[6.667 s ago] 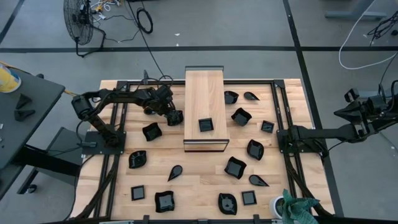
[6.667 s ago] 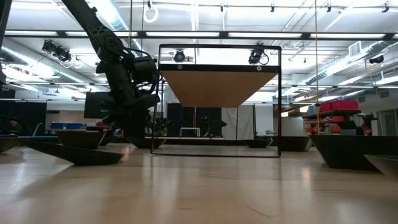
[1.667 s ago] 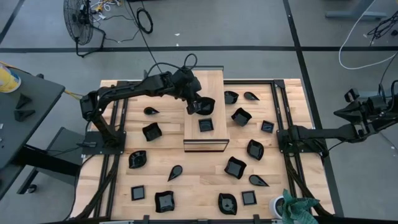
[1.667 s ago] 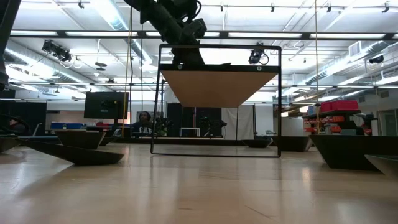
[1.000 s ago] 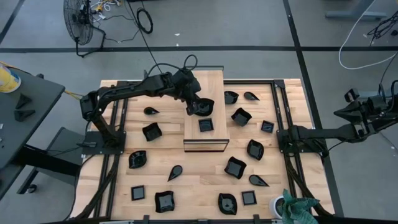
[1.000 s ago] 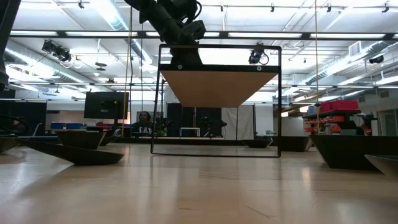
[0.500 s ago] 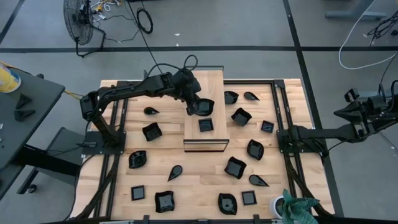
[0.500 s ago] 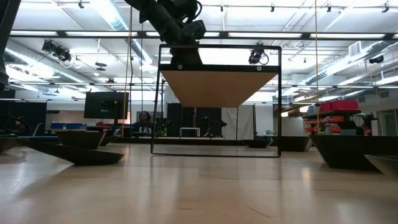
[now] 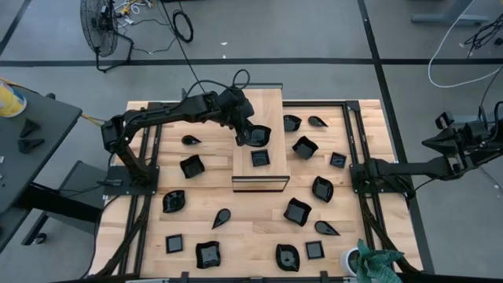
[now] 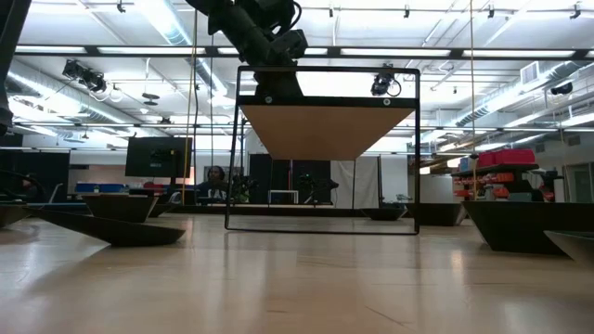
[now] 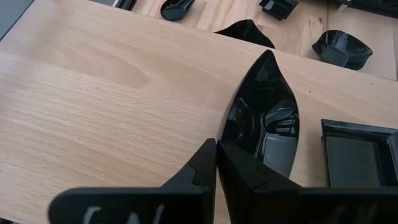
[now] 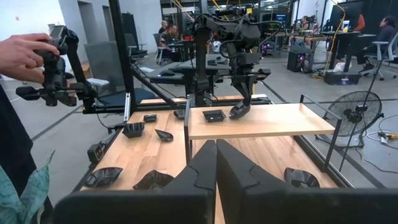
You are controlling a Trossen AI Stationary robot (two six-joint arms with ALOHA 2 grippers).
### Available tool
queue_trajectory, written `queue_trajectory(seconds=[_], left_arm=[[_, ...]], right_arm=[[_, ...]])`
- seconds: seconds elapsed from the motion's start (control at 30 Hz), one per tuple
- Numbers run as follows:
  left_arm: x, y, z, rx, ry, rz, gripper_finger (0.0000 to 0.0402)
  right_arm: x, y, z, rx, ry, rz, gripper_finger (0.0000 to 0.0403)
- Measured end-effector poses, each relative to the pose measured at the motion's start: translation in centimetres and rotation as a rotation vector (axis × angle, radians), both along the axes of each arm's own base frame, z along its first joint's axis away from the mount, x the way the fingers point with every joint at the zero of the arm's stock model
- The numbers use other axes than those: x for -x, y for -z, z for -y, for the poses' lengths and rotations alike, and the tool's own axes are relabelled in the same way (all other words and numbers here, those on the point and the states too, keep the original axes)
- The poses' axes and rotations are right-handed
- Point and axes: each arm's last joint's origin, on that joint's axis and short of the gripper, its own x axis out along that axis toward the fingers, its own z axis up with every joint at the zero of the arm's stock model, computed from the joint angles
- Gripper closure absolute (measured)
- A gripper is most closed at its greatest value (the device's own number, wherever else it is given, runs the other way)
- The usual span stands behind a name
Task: Pick & Place Mini shaped plates
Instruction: Put the leaf-shaped plate on the shelf
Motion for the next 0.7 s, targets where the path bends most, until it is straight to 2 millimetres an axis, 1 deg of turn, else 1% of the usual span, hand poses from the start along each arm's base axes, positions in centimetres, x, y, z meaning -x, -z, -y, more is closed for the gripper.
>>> queue_trajectory(seconds=[0.37,0.7], left_arm=[[-0.02,-0.01,0.07,0.019,0.018,0.007,0.037],[-0.01,0.0,0.02,0.023,-0.012,0.006,0.0304]], right_arm=[[0.0,0.0,0.0,0.0,0.0,0.0,0.0392],[0.0,0.0,0.0,0.0,0.0,0.0,0.0392]])
